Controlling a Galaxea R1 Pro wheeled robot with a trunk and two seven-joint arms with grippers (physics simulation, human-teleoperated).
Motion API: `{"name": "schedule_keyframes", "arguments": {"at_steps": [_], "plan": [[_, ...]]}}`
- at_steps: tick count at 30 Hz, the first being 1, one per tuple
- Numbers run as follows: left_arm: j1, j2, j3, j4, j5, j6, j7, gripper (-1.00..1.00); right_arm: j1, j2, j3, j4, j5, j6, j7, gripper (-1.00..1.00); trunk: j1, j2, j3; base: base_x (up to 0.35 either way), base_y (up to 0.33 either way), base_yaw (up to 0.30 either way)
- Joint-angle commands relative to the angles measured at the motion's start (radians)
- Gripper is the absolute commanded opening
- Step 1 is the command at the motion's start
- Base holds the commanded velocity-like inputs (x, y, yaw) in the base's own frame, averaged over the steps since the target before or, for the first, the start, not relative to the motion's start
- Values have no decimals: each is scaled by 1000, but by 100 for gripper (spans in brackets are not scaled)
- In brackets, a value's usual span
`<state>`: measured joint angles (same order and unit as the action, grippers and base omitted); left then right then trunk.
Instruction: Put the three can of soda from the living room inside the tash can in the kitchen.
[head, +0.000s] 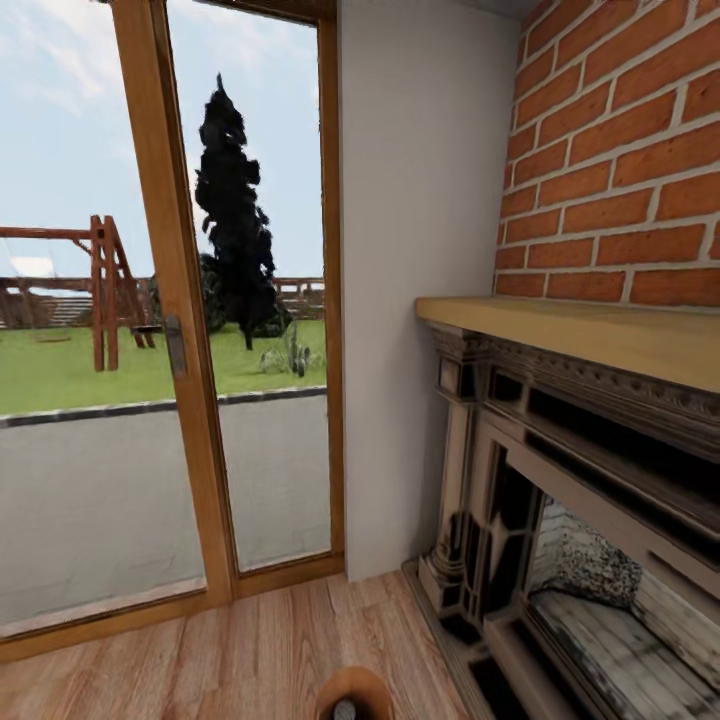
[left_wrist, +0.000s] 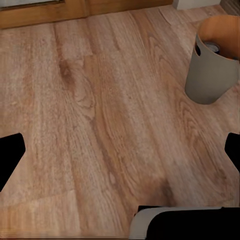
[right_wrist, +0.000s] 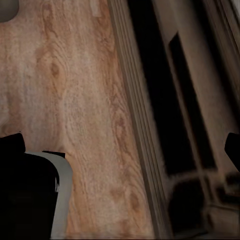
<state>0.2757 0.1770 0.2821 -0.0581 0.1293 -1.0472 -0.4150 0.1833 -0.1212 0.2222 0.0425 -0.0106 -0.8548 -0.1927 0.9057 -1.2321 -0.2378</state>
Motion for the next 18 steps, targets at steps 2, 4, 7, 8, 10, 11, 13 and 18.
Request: {"name": "schedule_keyframes", "arguments": {"at_steps": [2,4,7,8,10,11,13,18], "plan": [[19,-6,0,2,2,0,2,100,14,0,0,0,-1,1,-5,100,-8,14,6,0,0,0],[27,-10,0,2,2,0,2,100,17,1,0,0,-1,1,-7,100,-15,28,13,0,0,0],[34,-19,0,3,1,0,2,100,20,2,0,0,-2,3,-8,100,-27,49,22,0,0,0],[35,-23,0,4,0,0,2,100,20,3,0,0,-2,3,-8,100,-31,56,25,0,0,0],[36,-37,1,4,0,0,2,100,20,3,-1,0,-2,4,-9,100,-38,70,31,0,0,0],[37,-41,1,5,0,0,2,100,20,4,-1,-1,-2,4,-9,100,-42,77,35,0,0,0],[38,-49,1,5,0,0,6,100,21,5,-2,-1,-2,5,-9,100,-50,91,41,0,0,0],[38,-56,2,6,-2,0,71,100,21,2,-10,-4,-2,7,-8,100,-69,126,57,0,0,0]]}}
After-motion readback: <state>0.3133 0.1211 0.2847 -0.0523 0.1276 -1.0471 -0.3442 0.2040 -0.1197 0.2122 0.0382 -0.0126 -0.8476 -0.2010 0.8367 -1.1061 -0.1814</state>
